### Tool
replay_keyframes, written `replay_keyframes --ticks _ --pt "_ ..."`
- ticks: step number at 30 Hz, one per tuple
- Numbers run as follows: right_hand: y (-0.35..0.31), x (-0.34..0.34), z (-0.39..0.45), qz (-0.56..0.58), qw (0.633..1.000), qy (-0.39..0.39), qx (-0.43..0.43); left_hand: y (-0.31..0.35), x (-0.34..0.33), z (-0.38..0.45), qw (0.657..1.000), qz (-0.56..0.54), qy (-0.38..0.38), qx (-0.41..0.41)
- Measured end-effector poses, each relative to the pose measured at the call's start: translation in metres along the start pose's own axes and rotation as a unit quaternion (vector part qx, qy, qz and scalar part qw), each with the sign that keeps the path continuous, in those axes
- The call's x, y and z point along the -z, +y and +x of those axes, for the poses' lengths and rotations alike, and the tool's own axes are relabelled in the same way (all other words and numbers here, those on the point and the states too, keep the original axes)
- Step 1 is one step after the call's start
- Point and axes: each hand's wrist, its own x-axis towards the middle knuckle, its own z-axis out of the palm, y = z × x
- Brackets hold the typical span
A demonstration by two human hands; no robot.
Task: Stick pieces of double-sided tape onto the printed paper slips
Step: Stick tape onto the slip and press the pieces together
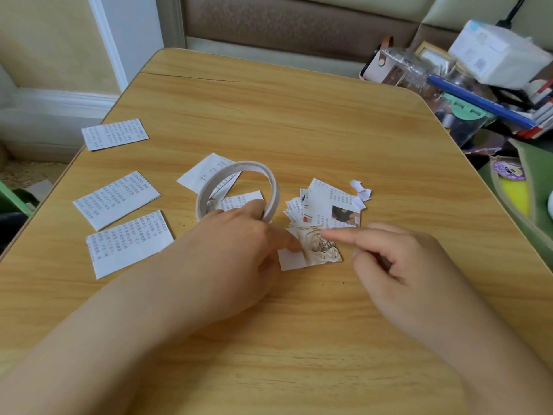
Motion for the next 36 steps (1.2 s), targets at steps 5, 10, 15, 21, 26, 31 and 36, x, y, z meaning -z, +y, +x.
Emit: replay_keyframes --ticks 5,10,15,21,26,31,36 --pt "0.003 -0.006 0.001 -0.041 0.999 -0.022 0.003 -0.003 0.0 0.0 0.999 -0.043 -0.025 0.012" --pt "-0.001 -0.012 0.004 -0.087 0.996 -0.03 0.014 -0.003 0.0 0.001 0.998 -0.057 -0.022 0.014" --pt "-0.001 -0.013 0.005 -0.1 0.993 -0.054 0.016 -0.004 -0.001 0.001 0.998 -0.059 -0.014 0.014" --pt "0.01 -0.015 0.003 0.021 0.997 -0.066 -0.022 -0.011 0.002 -0.001 0.996 -0.072 -0.044 0.022" --pt "0.013 -0.011 0.003 0.031 0.992 -0.113 -0.042 -0.016 0.0 -0.004 0.996 -0.072 -0.045 0.008" --pt "0.015 -0.01 0.004 0.032 0.992 -0.118 -0.039 -0.016 0.0 -0.005 0.996 -0.076 -0.047 -0.003" --pt "0.017 -0.011 0.004 0.021 0.993 -0.116 -0.03 -0.018 0.002 -0.007 0.996 -0.085 -0.022 0.023"
